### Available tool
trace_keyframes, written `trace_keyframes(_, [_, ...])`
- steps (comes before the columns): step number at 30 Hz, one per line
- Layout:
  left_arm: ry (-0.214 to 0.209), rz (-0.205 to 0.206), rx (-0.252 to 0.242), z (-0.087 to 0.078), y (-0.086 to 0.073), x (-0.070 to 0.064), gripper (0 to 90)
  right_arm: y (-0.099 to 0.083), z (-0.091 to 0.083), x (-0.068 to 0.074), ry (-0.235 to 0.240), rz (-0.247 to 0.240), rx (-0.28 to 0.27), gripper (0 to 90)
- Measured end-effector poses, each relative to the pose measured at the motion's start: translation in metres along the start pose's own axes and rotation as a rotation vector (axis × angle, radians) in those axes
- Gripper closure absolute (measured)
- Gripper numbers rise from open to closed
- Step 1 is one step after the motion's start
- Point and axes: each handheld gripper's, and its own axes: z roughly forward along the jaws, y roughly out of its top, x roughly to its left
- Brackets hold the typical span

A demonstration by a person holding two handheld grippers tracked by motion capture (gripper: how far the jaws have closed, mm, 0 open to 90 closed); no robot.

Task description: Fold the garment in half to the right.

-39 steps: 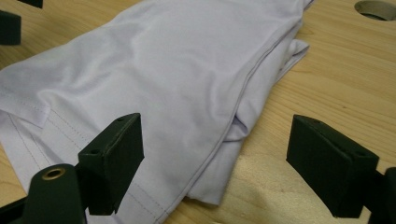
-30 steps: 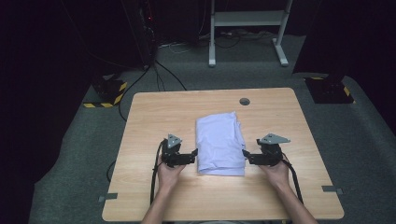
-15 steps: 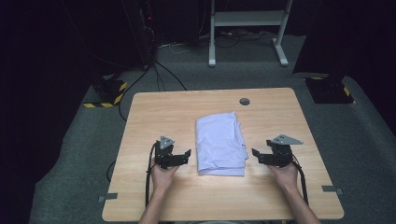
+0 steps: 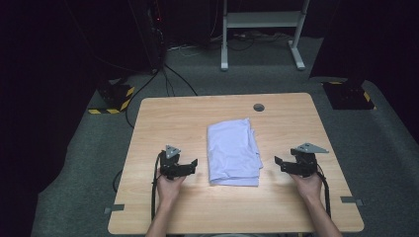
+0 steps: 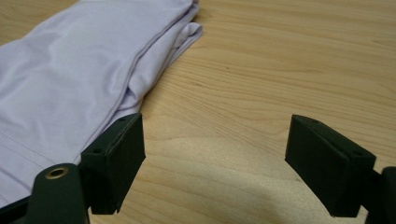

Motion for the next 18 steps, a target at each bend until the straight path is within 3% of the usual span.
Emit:
trace_keyframes(9, [0.032, 0.006, 0.04, 0.006, -0.003, 0.003, 9.4, -0.004, 0.005, -0.007, -0.041, 0.015, 0.038, 20.0])
trace_keyframes(18, [0.064, 0.023, 0.065, 0.013, -0.005, 0.003, 9.4, -0.006, 0.013, -0.007, -0.078, -0.001, 0.087, 20.4])
